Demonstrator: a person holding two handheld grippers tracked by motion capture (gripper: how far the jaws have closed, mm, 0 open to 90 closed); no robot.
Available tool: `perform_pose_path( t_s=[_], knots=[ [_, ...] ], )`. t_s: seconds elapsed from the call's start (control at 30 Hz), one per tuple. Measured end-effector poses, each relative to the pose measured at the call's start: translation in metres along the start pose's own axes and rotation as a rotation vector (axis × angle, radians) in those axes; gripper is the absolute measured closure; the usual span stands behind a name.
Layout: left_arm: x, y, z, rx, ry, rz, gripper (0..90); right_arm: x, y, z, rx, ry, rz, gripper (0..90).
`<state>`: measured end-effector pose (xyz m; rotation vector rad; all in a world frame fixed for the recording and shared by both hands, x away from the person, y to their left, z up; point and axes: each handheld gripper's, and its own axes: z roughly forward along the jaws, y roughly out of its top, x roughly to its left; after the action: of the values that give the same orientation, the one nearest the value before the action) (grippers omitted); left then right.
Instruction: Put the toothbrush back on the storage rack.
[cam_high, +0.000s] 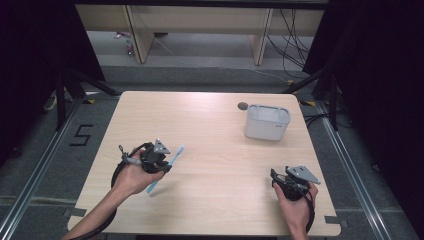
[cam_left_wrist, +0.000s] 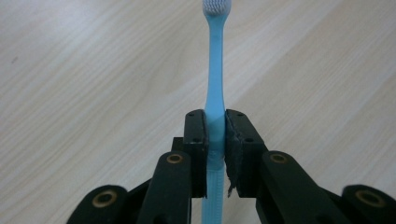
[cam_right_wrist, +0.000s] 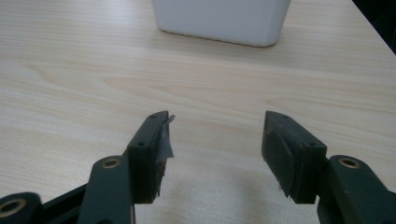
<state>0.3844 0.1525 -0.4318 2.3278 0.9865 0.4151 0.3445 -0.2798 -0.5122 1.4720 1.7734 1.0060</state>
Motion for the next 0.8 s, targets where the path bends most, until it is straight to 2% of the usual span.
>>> perform_pose_path(
  t_s=[0.03,0.07,0.1,0.13,0.17,0.3,0.37,0.57,0.6,0.77,0.8],
  knots=[
    [0.0000,0.0000,0.0000,0.000,0.000,0.000,78.7,0.0000,0.0000,0.0000,0.000,0.000,0.000,42.8],
    [0.0014,-0.0003,-0.0017,-0.086,-0.009,-0.022,78.8,0.0027,-0.0004,-0.0006,0.010,0.008,0.040,42.7],
    [0.0026,-0.0003,-0.0033,-0.102,-0.010,-0.019,78.8,-0.0004,-0.0001,0.0000,-0.003,-0.002,-0.003,42.7],
    [0.0048,-0.0003,-0.0059,-0.126,-0.006,-0.008,78.8,0.0014,-0.0003,0.0005,0.003,0.021,0.023,42.7],
    [0.0059,-0.0004,-0.0066,-0.145,-0.005,-0.003,78.8,0.0022,-0.0007,0.0017,-0.010,0.018,0.027,42.7],
    [0.0066,-0.0014,-0.0065,-0.238,-0.015,-0.052,78.8,0.0016,-0.0009,0.0014,-0.006,0.018,0.015,42.7],
    [0.0071,-0.0027,-0.0066,-0.286,-0.009,-0.061,78.8,0.0015,-0.0007,0.0009,0.000,0.020,0.011,42.6],
    [0.0064,-0.0050,-0.0070,-0.369,-0.018,-0.079,78.8,0.0016,-0.0008,0.0008,-0.006,0.016,-0.001,42.5],
    [0.0061,-0.0054,-0.0063,-0.396,-0.024,-0.088,78.8,0.0044,-0.0012,0.0002,-0.005,0.013,0.031,42.5],
    [0.0066,-0.0073,-0.0062,-0.437,-0.032,-0.096,78.7,0.0053,-0.0011,-0.0008,0.000,0.014,0.040,42.3],
    [0.0074,-0.0076,-0.0053,-0.457,-0.038,-0.095,78.7,0.0029,-0.0012,0.0000,-0.016,0.007,0.005,42.3]
  ],
)
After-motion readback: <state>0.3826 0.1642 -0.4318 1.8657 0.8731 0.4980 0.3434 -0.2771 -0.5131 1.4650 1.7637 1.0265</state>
